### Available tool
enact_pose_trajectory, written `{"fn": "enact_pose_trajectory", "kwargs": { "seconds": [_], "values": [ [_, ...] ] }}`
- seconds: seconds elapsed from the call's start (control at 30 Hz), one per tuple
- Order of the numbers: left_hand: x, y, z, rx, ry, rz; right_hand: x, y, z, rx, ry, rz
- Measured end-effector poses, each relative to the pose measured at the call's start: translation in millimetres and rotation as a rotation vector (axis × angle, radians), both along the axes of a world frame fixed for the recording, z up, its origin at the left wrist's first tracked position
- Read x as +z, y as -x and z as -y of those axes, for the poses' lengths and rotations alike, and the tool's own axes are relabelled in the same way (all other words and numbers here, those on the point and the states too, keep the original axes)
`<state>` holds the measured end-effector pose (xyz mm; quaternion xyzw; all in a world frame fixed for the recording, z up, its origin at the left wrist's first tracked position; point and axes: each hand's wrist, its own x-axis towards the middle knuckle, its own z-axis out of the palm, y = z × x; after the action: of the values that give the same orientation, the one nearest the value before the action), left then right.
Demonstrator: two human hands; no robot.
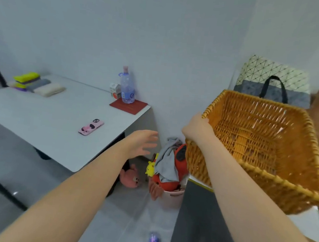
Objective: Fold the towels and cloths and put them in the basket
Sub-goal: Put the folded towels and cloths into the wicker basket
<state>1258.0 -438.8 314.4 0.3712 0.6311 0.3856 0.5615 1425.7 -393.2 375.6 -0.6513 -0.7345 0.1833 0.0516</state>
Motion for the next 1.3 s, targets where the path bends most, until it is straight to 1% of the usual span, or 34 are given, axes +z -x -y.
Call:
{"fn": "enact_pose_trajectory", "kwargs": {
  "seconds": [0.13,0.2,0.23,0.27,0.33,0.4,0.43,0.5,0.57,0.6,0.63,0.73,0.83,0.93,1.0,1.17,1.3],
  "values": [
    [2.4,-2.4,-13.8,0.080,-0.019,0.200,-4.0,10.2,14.6,0.082,0.049,-0.313],
    [5.3,-6.4,-21.9,0.081,-0.002,0.342,-5.9,10.3,15.9,0.067,0.086,-0.489],
    [8.1,-10.4,-25.4,0.067,0.010,0.383,-5.8,7.1,15.3,0.044,0.094,-0.545],
    [10.8,-14.6,-29.6,0.036,0.024,0.386,-4.0,2.4,14.2,0.037,0.070,-0.546],
    [19.6,-22.9,-38.6,-0.061,0.048,0.319,-3.5,-10.1,10.5,0.046,-0.030,-0.433],
    [34.5,-33.7,-42.7,-0.178,0.093,0.175,-6.1,-21.2,6.3,0.045,-0.087,-0.331],
    [41.7,-37.9,-44.4,-0.214,0.102,0.054,-8.8,-23.8,3.6,0.043,-0.087,-0.286],
    [50.9,-50.2,-47.7,-0.245,0.076,-0.313,-13.9,-29.8,0.2,0.039,-0.081,-0.216],
    [51.7,-57.6,-48.6,-0.199,-0.028,-0.749,-16.0,-33.6,-2.4,0.053,-0.128,-0.115],
    [51.6,-60.3,-48.2,-0.167,-0.064,-0.843,-15.2,-38.3,-3.7,0.046,-0.173,-0.044],
    [50.5,-59.3,-48.4,-0.145,-0.068,-0.862,-13.4,-42.4,-5.6,0.035,-0.211,0.035],
    [45.9,-38.7,-46.8,-0.082,-0.028,-0.794,-4.9,-58.3,-10.5,-0.013,-0.274,0.218],
    [46.6,-9.4,-37.0,0.012,-0.034,-0.730,0.4,-68.0,-14.3,-0.060,-0.245,0.323],
    [45.9,21.1,-17.5,0.115,-0.037,-0.681,-0.8,-61.0,-11.8,-0.026,-0.205,0.391],
    [43.3,43.0,-3.7,0.176,-0.040,-0.642,-2.5,-48.3,-8.8,-0.003,-0.207,0.351],
    [37.1,112.9,34.7,0.319,-0.037,-0.603,-6.0,18.4,6.2,0.015,-0.303,0.123],
    [27.9,174.1,62.1,0.382,-0.029,-0.563,-21.5,76.3,14.0,-0.001,-0.291,-0.008]
  ]
}}
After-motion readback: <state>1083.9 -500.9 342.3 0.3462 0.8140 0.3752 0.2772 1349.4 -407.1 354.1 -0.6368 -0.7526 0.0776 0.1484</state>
